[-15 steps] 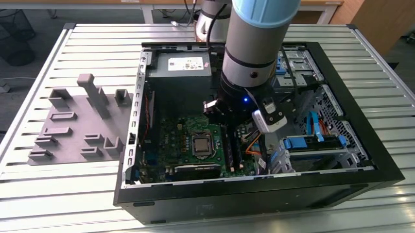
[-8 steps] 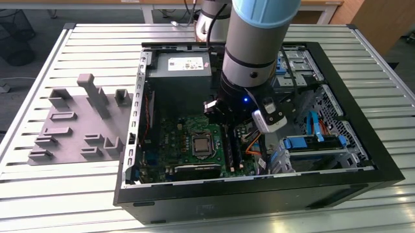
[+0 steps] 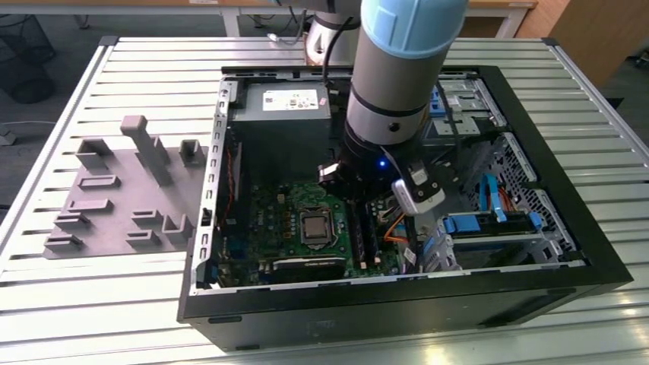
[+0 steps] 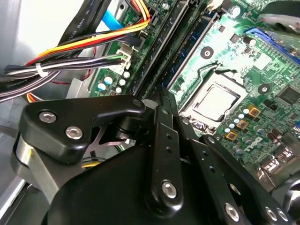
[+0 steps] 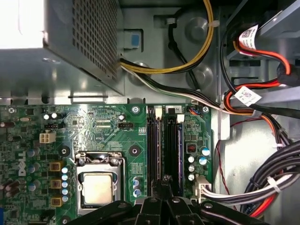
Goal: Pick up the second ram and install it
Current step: 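Press down the second ram until it locks into place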
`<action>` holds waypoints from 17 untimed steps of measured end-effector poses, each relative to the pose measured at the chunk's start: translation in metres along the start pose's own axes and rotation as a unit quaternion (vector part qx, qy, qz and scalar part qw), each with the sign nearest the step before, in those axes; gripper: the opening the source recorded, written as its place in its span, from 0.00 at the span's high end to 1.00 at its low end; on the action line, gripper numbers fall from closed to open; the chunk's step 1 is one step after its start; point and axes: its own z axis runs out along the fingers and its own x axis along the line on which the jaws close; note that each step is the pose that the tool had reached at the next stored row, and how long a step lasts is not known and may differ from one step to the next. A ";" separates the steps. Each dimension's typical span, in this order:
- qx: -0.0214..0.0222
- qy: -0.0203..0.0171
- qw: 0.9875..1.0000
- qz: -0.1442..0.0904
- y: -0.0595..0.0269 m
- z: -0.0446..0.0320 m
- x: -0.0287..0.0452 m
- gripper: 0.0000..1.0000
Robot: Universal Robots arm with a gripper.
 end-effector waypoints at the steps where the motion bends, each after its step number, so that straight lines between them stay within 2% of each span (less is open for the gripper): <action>1: 0.000 0.000 1.000 0.000 -0.0001 0.0009 0.0000 0.89; 6: 0.001 0.000 1.000 0.000 -0.0002 0.0075 -0.0001 0.89; 9: 0.001 0.001 1.000 0.000 0.0001 0.0062 -0.0001 0.89; 11: -0.002 0.000 1.000 0.000 0.0006 0.0019 -0.0002 0.89; 14: 0.000 0.000 1.000 0.000 0.0002 -0.0108 0.0002 0.89; 17: 0.000 0.000 1.000 0.000 0.0003 -0.0183 0.0003 0.89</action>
